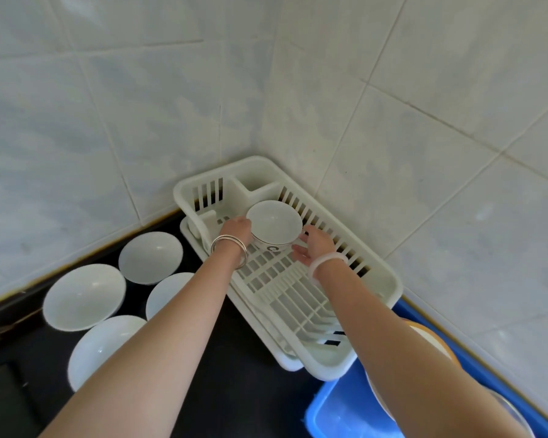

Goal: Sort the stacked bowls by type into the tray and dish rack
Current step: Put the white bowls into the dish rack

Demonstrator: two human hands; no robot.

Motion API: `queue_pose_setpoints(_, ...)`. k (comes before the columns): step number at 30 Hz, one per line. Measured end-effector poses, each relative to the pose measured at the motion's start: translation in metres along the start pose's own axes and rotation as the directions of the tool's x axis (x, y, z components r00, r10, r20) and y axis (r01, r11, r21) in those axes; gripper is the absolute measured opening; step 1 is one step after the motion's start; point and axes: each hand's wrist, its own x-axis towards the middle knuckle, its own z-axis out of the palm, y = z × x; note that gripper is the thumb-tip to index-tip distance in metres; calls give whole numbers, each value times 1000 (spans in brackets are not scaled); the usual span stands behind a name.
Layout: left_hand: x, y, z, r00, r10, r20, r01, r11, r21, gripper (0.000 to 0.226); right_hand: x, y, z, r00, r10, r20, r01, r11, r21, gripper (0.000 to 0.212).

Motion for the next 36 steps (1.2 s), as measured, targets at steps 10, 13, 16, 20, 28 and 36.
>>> queue_pose_setpoints(10, -102, -34, -82, 969, 246, 25, -247, 967, 69, 33, -123, 32, 10, 959, -63, 275, 72, 997, -26, 23)
queue_pose_setpoints(13, -130, -64, -116, 963, 255, -89, -238, 957, 163, 30, -141, 65, 22, 943, 2, 332, 57, 984, -169, 22)
queue_pose_setpoints(16, -149, -95, -146, 960, 223, -171, -188, 961, 203, 29, -143, 101, 38, 937, 101, 335, 31, 929, -368, 26)
queue_pose_setpoints(20, -160, -134, -177, 935, 133, -328, -49, 967, 251, 35, -123, 138, 60, 959, 99, 264, 86, 790, -607, 38)
queue_pose_setpoints(28, -150, -173, -206, 866, 96, -491, 18, 975, 221, 58, -88, 162, 97, 988, 76, 135, 8, 846, -534, 36)
queue_pose_setpoints(36, -139, -189, -218, 926, -74, -371, 18, 988, -154, 48, -94, 149, 93, 988, -71, 135, 114, 933, -341, 37)
